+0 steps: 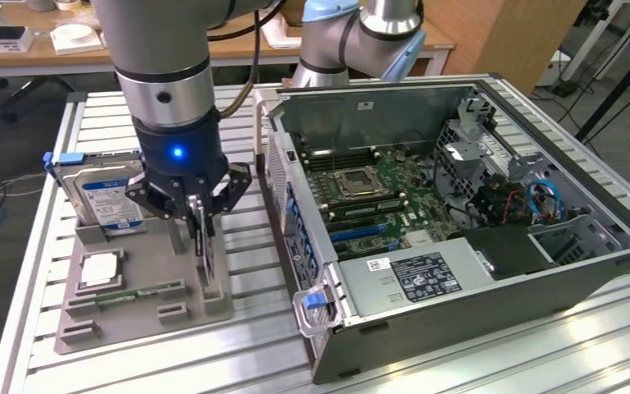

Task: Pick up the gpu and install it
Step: 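Pick up the gpu and move the gpu toward the slot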

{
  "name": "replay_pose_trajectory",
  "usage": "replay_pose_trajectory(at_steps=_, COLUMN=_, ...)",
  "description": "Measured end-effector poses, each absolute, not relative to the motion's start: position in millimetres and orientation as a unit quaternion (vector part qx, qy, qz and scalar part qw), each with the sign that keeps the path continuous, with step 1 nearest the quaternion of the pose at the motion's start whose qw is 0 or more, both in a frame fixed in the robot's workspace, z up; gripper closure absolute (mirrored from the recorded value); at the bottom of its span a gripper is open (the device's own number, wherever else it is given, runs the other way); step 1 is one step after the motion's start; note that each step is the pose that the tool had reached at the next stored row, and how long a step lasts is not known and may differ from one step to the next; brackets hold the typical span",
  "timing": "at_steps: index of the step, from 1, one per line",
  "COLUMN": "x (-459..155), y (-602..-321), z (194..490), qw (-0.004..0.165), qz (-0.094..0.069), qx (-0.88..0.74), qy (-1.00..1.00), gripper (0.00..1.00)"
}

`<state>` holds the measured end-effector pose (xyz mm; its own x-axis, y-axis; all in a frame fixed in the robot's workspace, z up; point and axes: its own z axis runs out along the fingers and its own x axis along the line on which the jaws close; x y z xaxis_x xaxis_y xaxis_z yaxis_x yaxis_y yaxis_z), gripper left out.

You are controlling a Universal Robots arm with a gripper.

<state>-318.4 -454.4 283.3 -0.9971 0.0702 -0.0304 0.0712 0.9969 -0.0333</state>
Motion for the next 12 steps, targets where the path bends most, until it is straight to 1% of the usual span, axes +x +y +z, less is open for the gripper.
replay_pose_trajectory(at_steps=12, x=-318.4, y=-454.4, z=292.3, qw=0.015, qz=-0.022, qx=0.035, qy=0.999, gripper=0.74)
